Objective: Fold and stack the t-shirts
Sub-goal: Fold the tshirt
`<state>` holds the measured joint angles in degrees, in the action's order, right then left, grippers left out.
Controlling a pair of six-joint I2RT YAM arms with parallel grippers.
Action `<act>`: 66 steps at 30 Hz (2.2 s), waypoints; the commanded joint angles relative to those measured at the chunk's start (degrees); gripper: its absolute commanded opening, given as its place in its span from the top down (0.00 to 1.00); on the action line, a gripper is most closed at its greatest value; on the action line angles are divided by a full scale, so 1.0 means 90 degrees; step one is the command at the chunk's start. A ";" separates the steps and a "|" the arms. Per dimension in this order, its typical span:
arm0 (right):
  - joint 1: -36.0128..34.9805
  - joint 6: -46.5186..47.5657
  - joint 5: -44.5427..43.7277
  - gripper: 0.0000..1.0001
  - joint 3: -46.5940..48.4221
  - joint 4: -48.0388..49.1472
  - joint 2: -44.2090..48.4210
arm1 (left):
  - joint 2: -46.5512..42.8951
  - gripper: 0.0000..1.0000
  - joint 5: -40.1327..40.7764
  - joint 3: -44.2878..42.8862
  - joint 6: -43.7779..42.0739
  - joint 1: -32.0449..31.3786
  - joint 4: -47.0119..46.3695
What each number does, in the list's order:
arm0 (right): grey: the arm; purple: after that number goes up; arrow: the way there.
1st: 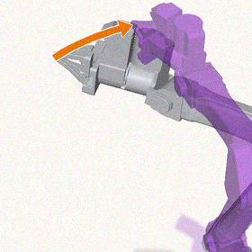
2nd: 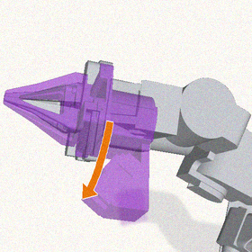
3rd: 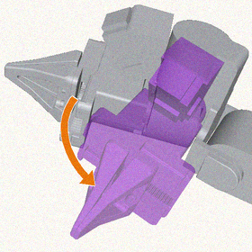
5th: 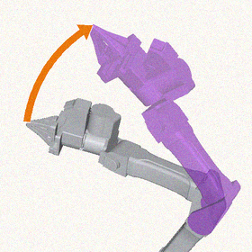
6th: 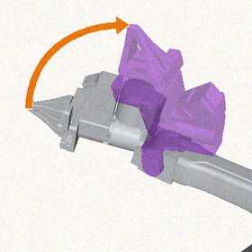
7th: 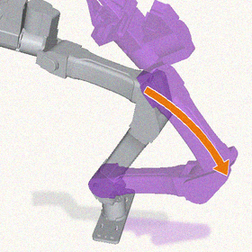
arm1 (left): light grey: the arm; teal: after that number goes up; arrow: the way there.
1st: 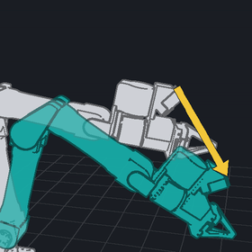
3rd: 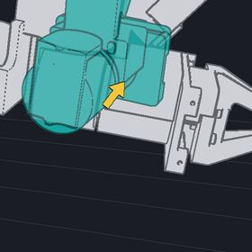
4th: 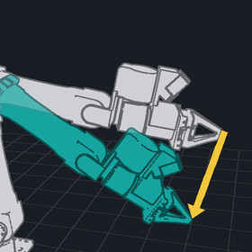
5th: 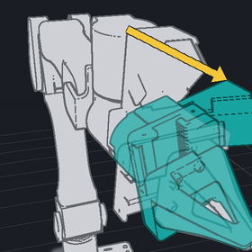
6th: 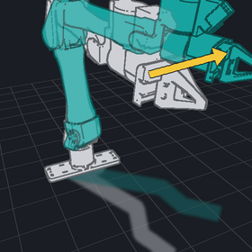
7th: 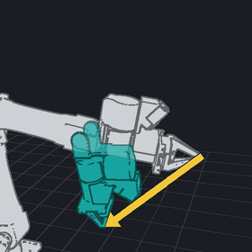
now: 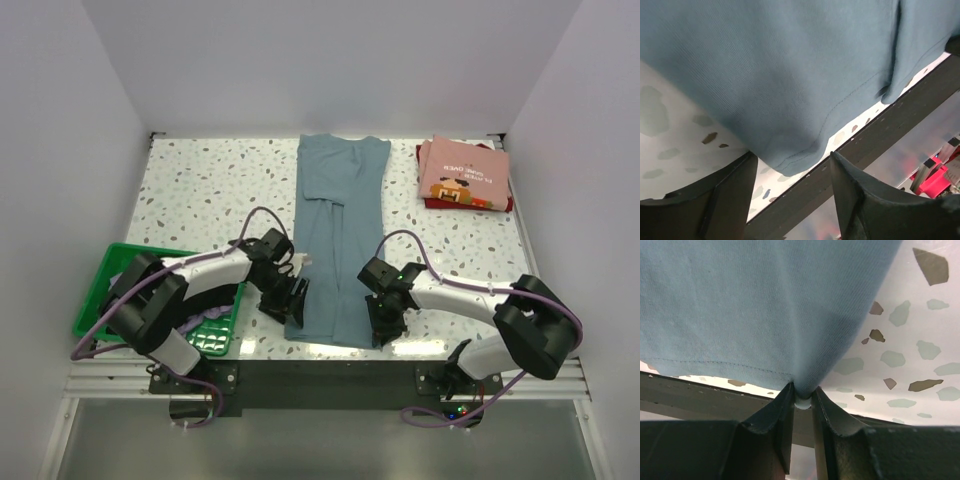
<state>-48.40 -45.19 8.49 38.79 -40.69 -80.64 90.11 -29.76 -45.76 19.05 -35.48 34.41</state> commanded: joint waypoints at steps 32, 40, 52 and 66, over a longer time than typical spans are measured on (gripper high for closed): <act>-0.0052 0.0763 0.0180 0.78 -0.0130 -0.0147 0.0366 | -0.0432 0.95 0.1383 0.0885 0.1624 -0.0794 -0.0845; -0.0042 0.0646 0.0043 0.93 -0.0042 -0.0371 0.0571 | -0.0880 1.00 0.1305 0.0758 0.1702 -0.0813 -0.0514; -0.0042 0.0480 -0.0113 1.00 0.0046 -0.0801 0.0698 | -0.1515 1.00 0.1236 0.1031 0.1897 -0.0833 -0.0259; -0.0042 0.0509 -0.0318 1.00 0.0748 -0.1425 0.0640 | -0.1857 1.00 0.1352 0.0505 0.1956 -0.0862 0.0043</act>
<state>-48.47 -40.07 7.79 41.80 -49.10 -75.68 74.87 -18.94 -37.67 36.42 -42.89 33.23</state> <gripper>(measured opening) 0.062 0.027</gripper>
